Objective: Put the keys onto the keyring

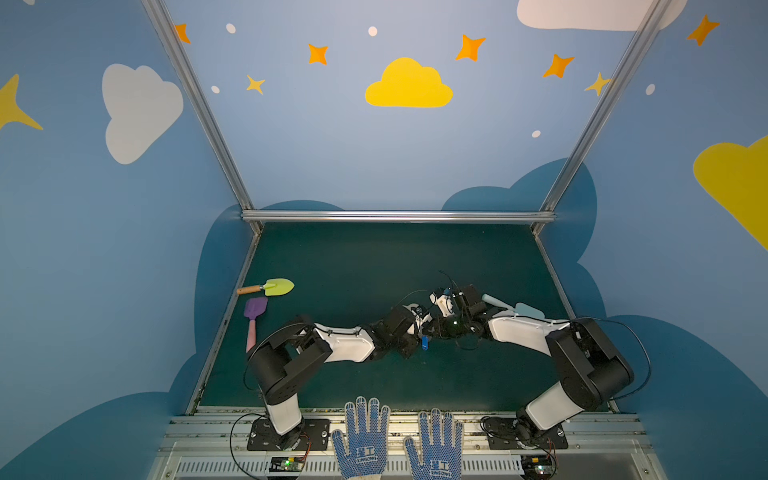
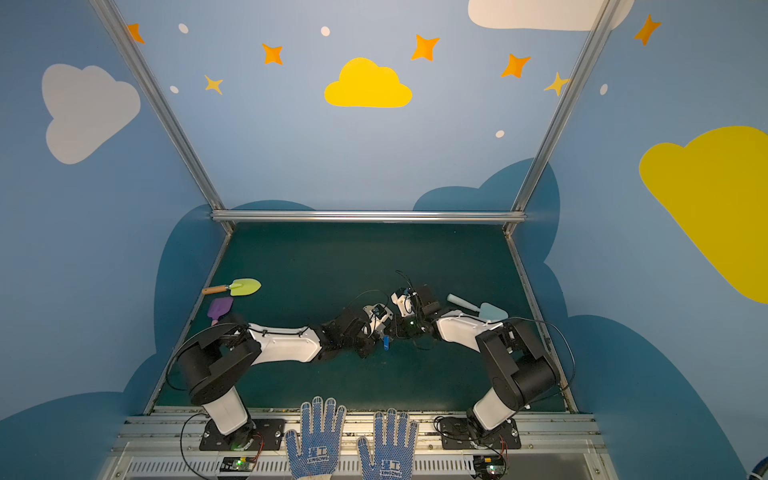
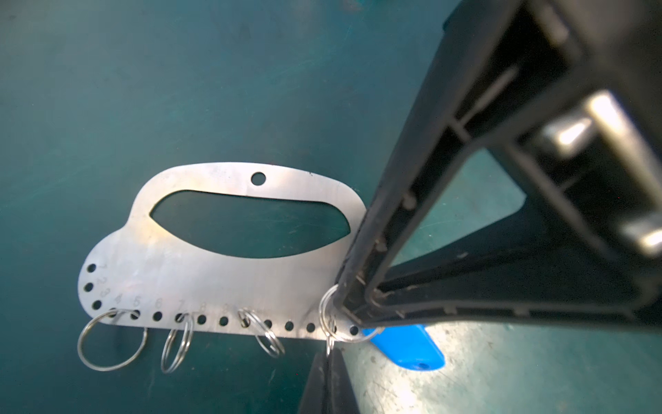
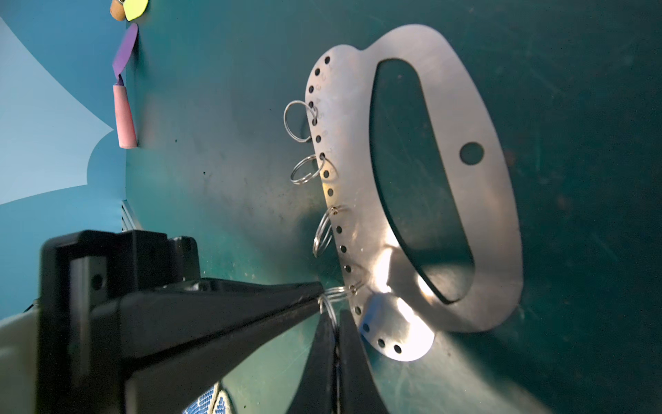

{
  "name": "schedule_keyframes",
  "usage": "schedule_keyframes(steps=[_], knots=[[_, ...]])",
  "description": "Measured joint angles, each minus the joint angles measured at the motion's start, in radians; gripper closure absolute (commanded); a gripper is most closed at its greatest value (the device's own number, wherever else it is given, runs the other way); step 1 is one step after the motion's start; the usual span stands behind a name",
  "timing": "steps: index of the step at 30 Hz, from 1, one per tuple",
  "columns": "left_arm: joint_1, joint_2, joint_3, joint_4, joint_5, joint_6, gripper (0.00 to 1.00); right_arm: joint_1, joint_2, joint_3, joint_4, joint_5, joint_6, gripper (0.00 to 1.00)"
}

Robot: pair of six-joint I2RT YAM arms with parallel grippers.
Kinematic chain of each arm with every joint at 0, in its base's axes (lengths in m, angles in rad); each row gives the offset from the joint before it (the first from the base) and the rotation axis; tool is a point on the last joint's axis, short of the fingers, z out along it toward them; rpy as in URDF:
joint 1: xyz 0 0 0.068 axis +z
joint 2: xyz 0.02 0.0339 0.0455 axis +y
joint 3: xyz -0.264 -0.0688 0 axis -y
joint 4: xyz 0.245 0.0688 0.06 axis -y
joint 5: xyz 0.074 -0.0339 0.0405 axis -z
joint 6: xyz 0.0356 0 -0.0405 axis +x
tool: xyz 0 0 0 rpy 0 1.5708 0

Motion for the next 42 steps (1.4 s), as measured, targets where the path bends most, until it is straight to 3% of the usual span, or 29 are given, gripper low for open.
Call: schedule_keyframes(steps=[22, 42], knots=[[-0.002, -0.014, -0.009, 0.003, -0.010, 0.002, 0.97, 0.001, 0.060, 0.068, -0.082, 0.068, 0.018, 1.00], [-0.005, -0.035, -0.035, -0.010, -0.023, -0.016, 0.96, 0.018, 0.134, 0.086, -0.081, 0.027, 0.090, 1.00]])
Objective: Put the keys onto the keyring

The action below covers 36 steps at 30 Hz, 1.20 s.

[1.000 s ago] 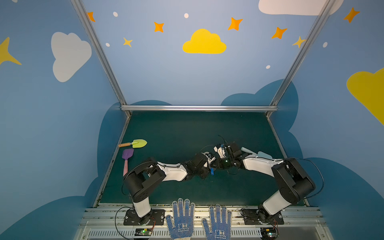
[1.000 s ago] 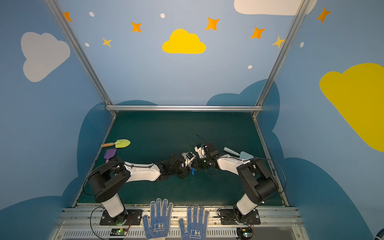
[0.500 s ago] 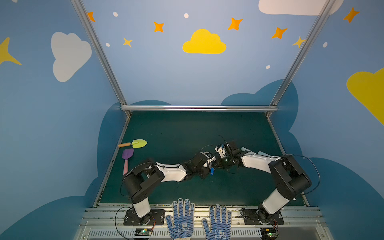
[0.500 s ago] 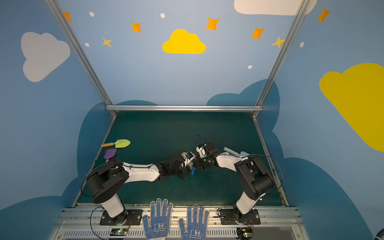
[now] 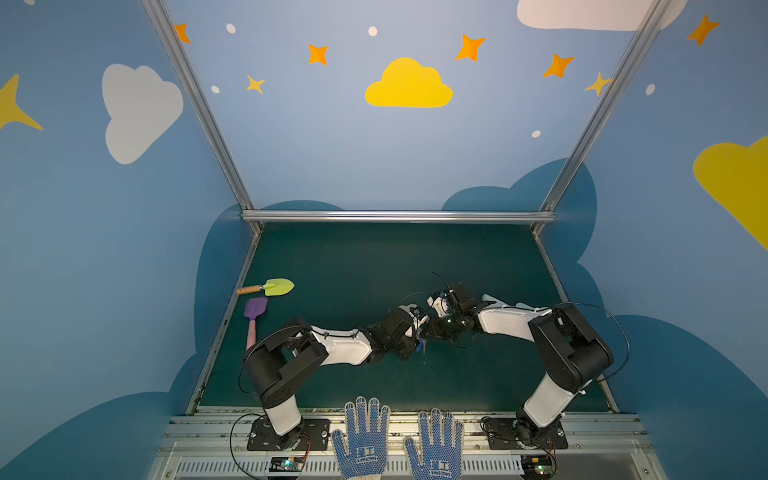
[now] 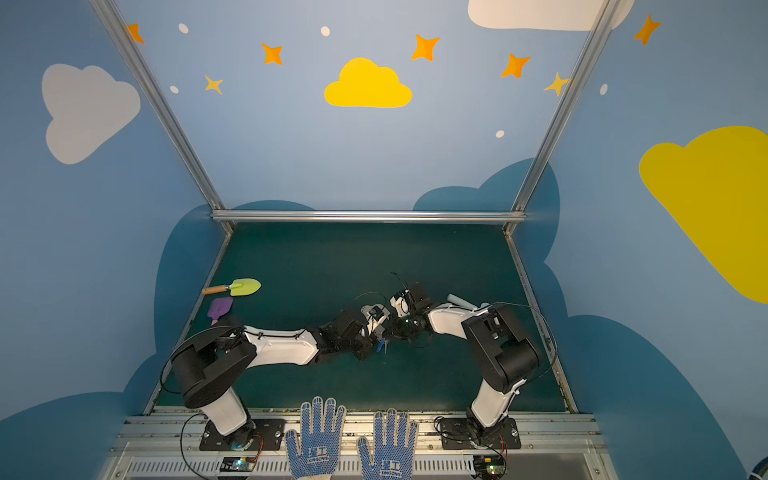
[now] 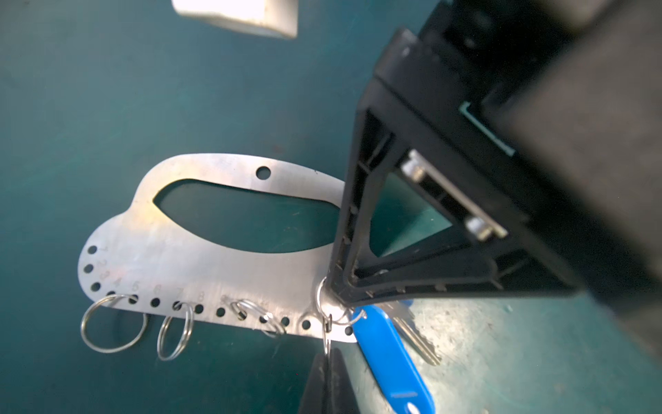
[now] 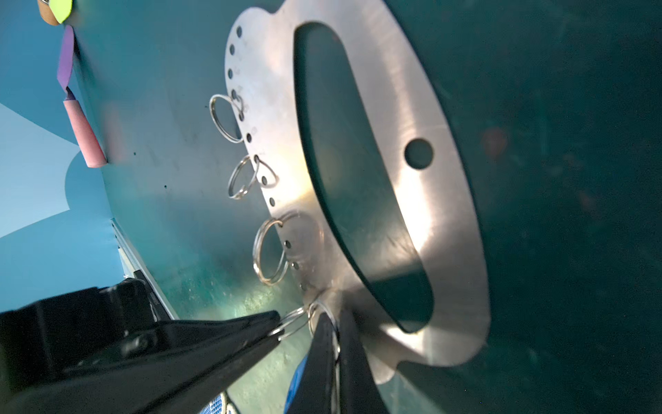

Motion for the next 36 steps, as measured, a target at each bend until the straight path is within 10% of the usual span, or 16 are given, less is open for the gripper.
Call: schedule_keyframes(steps=[10, 36], knots=[[0.001, -0.072, 0.003, -0.046, -0.010, -0.024, 0.75, 0.015, 0.001, -0.003, 0.022, 0.005, 0.013, 1.00], [0.092, 0.003, 0.221, -0.286, 0.207, -0.319, 0.78, 0.015, -0.007, -0.076, 0.178, -0.021, 0.048, 1.00]])
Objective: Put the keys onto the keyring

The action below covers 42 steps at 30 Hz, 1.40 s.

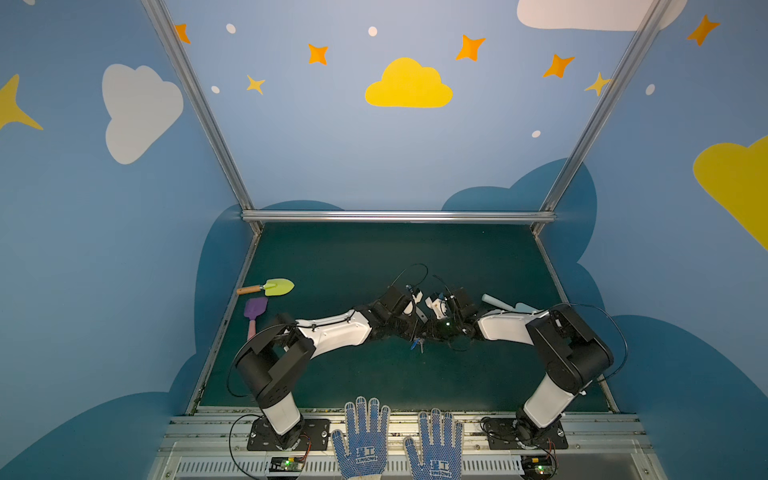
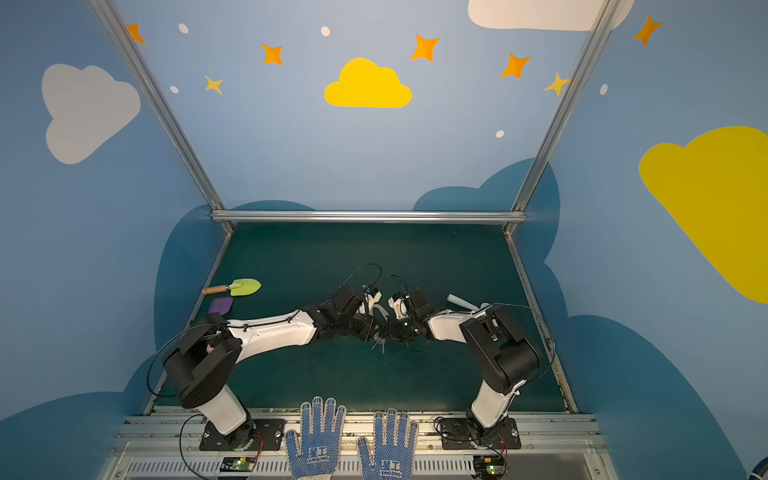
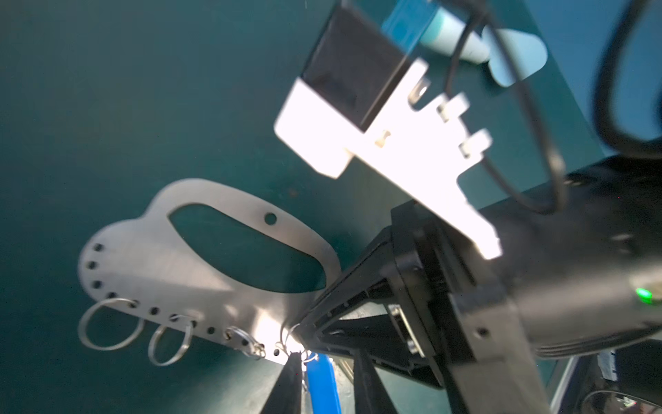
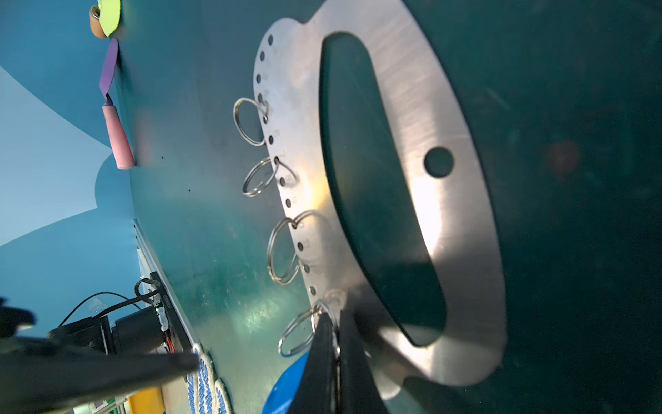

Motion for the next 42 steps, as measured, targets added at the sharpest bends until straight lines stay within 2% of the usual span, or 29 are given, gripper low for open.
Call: schedule_keyframes(steps=[8, 16, 27, 29, 35, 42], knots=[[0.000, 0.073, 0.064, -0.115, 0.021, -0.063, 0.78, 0.000, -0.001, -0.002, 0.005, 0.000, 0.001, 1.00], [0.000, 0.090, 0.090, -0.187, -0.031, -0.077, 0.75, 0.002, -0.004, -0.008, 0.013, 0.004, 0.000, 1.00], [0.001, 0.152, 0.148, -0.227, -0.060, -0.078, 0.77, 0.002, -0.008, -0.010, 0.014, 0.007, 0.000, 1.00], [0.001, 0.154, 0.156, -0.240, -0.060, -0.078, 0.79, 0.002, -0.008, -0.010, 0.014, 0.007, 0.000, 1.00], [0.000, 0.157, 0.173, -0.259, -0.051, -0.076, 0.96, 0.003, -0.008, -0.011, 0.014, 0.008, 0.000, 1.00], [0.001, 0.158, 0.175, -0.259, -0.029, -0.072, 0.96, 0.004, -0.015, -0.015, 0.013, 0.012, 0.000, 1.00]])
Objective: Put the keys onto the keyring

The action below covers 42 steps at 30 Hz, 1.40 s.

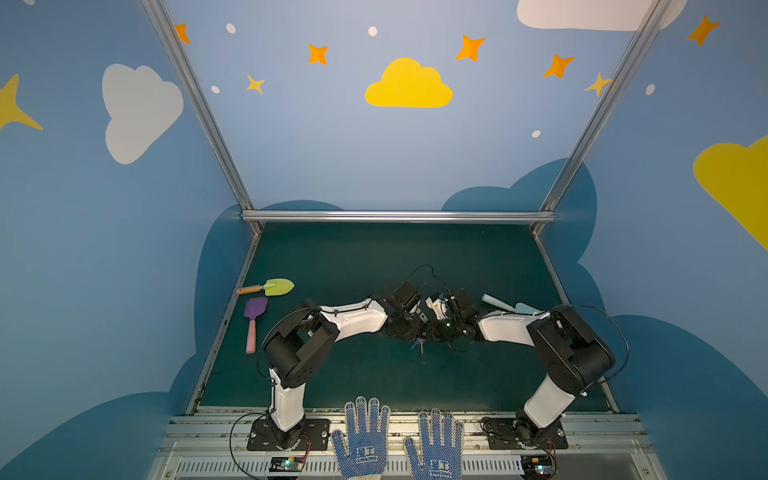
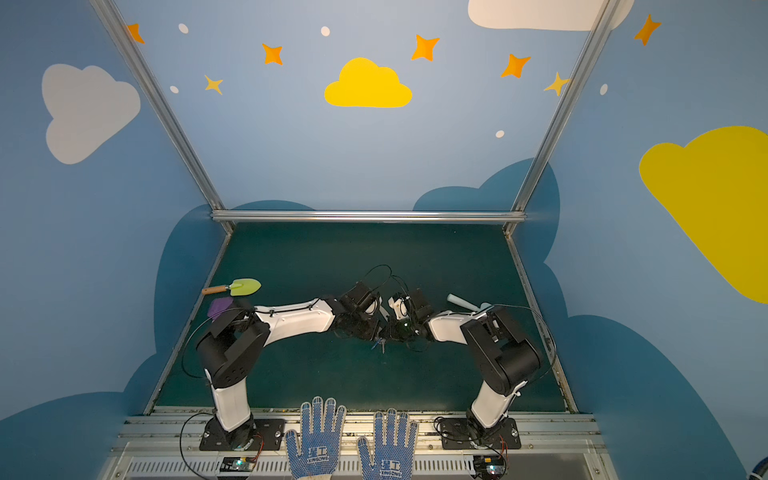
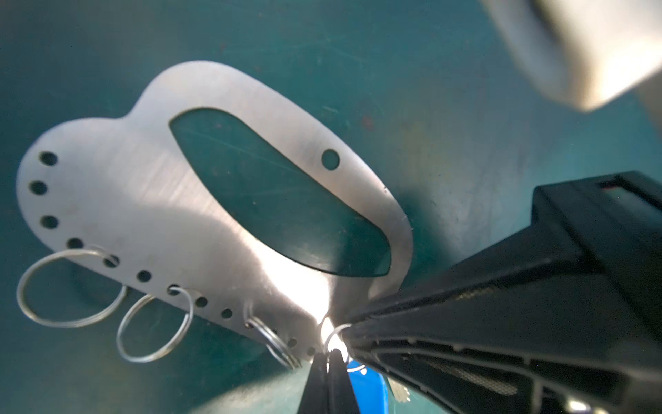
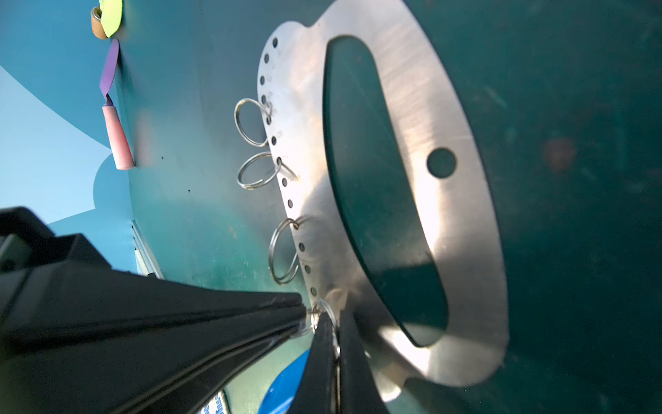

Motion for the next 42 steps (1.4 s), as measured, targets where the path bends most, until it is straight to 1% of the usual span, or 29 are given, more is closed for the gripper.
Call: schedule_keyframes(steps=[4, 7, 11, 20, 22, 23, 29, 33, 34, 36, 38, 41, 42], knots=[[-0.001, -0.015, -0.026, 0.031, -0.007, 0.004, 0.96, 0.003, -0.013, -0.007, -0.004, 0.008, 0.001, 1.00], [-0.008, -0.066, -0.096, 0.086, -0.022, 0.005, 0.96, 0.007, -0.021, -0.011, -0.007, 0.002, 0.008, 1.00], [-0.020, -0.156, -0.186, 0.161, -0.056, 0.015, 0.96, 0.010, -0.032, -0.011, 0.003, -0.036, 0.032, 1.00], [-0.039, -0.283, -0.320, 0.303, -0.138, 0.038, 0.97, 0.009, -0.048, -0.011, 0.038, -0.090, 0.078, 1.00], [-0.042, -0.297, -0.341, 0.331, -0.146, 0.042, 0.97, 0.009, -0.048, -0.011, 0.042, -0.095, 0.080, 0.89], [-0.042, -0.302, -0.347, 0.342, -0.149, 0.045, 0.96, 0.009, -0.050, -0.011, 0.043, -0.094, 0.080, 0.85], [-0.042, -0.337, -0.367, 0.412, -0.161, 0.054, 0.97, -0.003, -0.098, -0.025, 0.016, -0.057, 0.076, 0.75], [-0.047, -0.365, -0.385, 0.449, -0.163, 0.063, 0.97, -0.019, -0.172, -0.059, 0.002, -0.035, 0.071, 0.77], [-0.047, -0.372, -0.386, 0.456, -0.166, 0.067, 0.97, -0.023, -0.192, -0.069, -0.005, -0.028, 0.068, 0.79], [-0.045, -0.387, -0.386, 0.477, -0.174, 0.071, 0.96, -0.035, -0.239, -0.092, -0.026, -0.007, 0.056, 0.89], [-0.044, -0.401, -0.386, 0.500, -0.179, 0.074, 0.96, -0.045, -0.289, -0.112, -0.050, 0.015, 0.047, 0.95], [-0.044, -0.409, -0.386, 0.527, -0.184, 0.075, 0.97, -0.057, -0.378, -0.136, -0.069, 0.046, 0.042, 0.94], [-0.044, -0.410, -0.386, 0.536, -0.184, 0.075, 0.97, -0.058, -0.411, -0.141, -0.069, 0.053, 0.040, 0.91]])
